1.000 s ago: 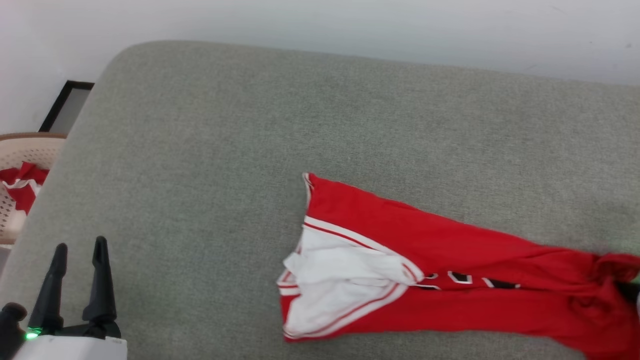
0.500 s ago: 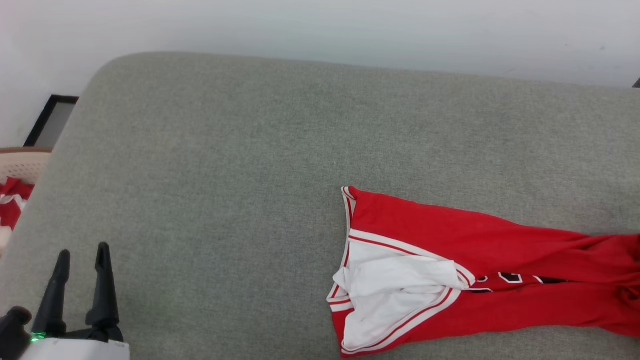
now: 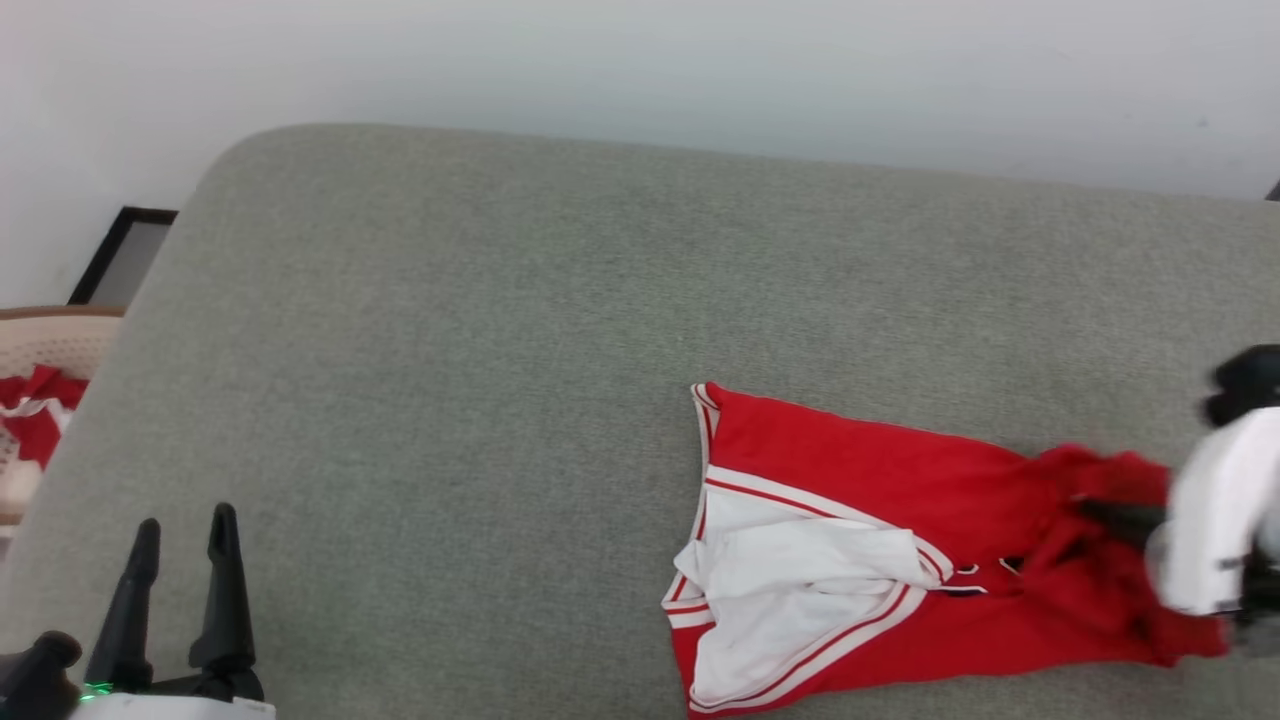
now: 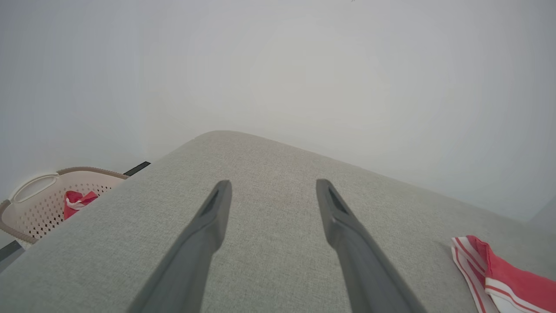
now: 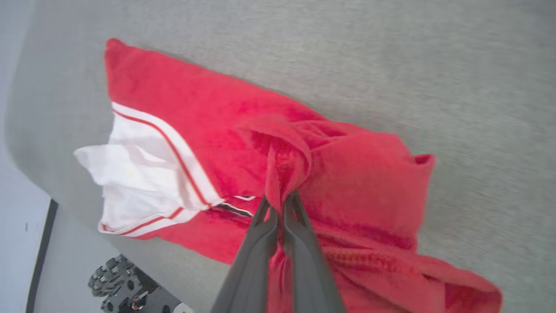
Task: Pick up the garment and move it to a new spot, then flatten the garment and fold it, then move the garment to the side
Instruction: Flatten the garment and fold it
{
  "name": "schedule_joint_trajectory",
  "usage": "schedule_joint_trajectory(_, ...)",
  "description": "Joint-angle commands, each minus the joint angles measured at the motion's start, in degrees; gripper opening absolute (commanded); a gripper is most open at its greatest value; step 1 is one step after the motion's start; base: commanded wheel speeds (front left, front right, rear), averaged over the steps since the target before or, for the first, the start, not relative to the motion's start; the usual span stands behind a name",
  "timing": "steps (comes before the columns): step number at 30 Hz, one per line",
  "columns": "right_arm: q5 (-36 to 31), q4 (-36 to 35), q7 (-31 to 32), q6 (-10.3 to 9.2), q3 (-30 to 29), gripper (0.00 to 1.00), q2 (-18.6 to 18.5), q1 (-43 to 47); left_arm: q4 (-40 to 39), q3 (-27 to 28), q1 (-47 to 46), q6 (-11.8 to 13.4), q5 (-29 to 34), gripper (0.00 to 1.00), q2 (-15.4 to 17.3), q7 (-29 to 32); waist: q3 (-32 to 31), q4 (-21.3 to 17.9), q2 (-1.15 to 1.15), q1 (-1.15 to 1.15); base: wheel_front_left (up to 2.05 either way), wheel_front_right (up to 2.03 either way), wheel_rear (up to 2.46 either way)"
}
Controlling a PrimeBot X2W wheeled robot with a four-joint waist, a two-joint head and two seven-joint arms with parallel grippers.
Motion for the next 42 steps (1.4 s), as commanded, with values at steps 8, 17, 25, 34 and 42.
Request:
schedule_joint_trajectory(8, -3.2, -4.0, 0.1, -0.09, 7.1, 0.00, 10.7, -1.7, 0.4, -1.5, -1.6, -0.2, -0.7, 1.00, -0.6, 0.0, 0.8, 3.2, 0.00, 0.00, 0.00, 0.00, 0.00)
schedule_joint_trajectory(17, -6.3, 1.6, -3.4, -0.09, 14.6, 0.00, 17.3, -6.1, 1.4, -3.0, -3.2, -0.2, -1.1, 1.00, -1.3, 0.0, 1.4, 6.3, 0.00, 0.00, 0.00, 0.00, 0.00)
schedule_joint_trajectory(25, -9.3, 8.6, -7.1, -0.09, 18.7, 0.00, 17.3, -9.0, 2.0, -3.7, -3.9, -0.2, -1.4, 1.00, -1.8, 0.0, 1.7, 7.6, 0.00, 0.00, 0.00, 0.00, 0.00)
schedule_joint_trajectory(34, -7.2, 10.1, -10.3, -0.09, 21.7, 1.00, 15.7, -12.0, 2.1, -2.7, -3.6, -0.2, -1.2, 1.00, -1.7, 0.0, 1.5, 6.1, 0.00, 0.00, 0.00, 0.00, 0.00)
schedule_joint_trajectory(42, -4.4, 4.3, -14.3, -0.09, 20.3, 1.00, 11.8, -11.2, 1.6, -1.7, -2.9, -0.2, -0.9, 1.00, -0.7, 0.0, 0.6, 2.4, 0.00, 0.00, 0.00, 0.00, 0.00)
